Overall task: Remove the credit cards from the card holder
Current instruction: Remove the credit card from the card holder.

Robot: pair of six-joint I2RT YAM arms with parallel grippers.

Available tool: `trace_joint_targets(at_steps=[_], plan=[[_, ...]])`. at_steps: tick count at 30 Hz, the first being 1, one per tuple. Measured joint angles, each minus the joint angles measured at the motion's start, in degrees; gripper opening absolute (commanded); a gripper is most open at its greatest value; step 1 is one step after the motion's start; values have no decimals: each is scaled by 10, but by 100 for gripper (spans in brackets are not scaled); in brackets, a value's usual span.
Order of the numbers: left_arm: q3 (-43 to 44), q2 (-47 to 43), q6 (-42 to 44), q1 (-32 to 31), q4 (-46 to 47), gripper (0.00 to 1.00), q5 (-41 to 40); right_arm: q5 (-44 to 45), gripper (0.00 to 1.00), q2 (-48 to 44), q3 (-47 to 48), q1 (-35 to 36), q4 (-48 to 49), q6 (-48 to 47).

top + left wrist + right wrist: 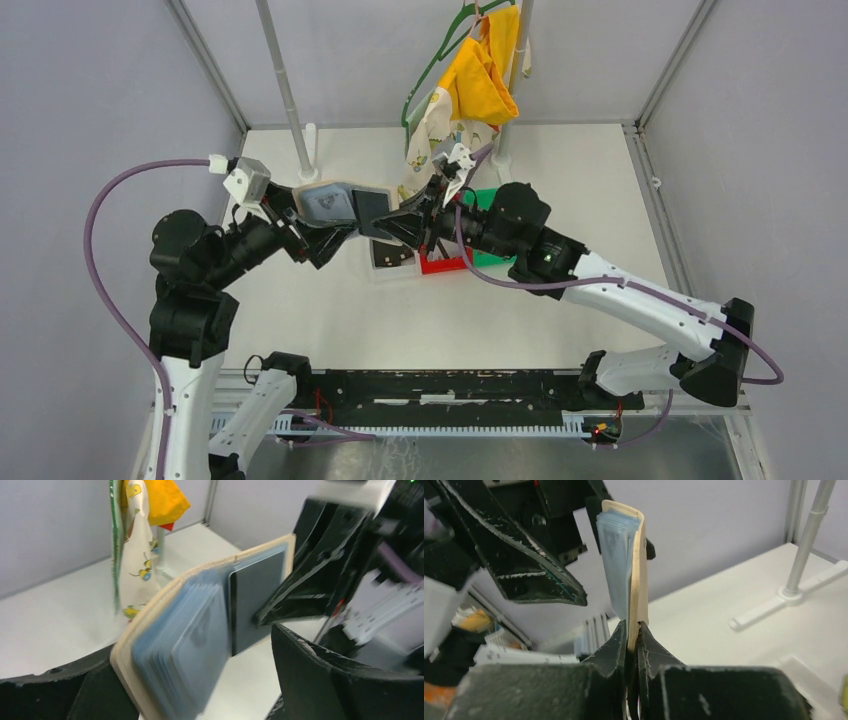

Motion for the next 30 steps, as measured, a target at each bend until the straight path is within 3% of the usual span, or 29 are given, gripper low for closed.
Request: trace_joint_targets(at_steps=[7,15,22,30], plan=[[79,25,261,0,-165,96,71,-87,0,19,150,0,-346,-184],[76,33,501,0,-365,84,198,-122,0,100,180,18,-560,-273],[28,80,620,0,-483,78,228,-134,0,159,291,50,-631,-315],[20,76,666,0,-522,54,238,-157,0,184,345,65,-629,-325]])
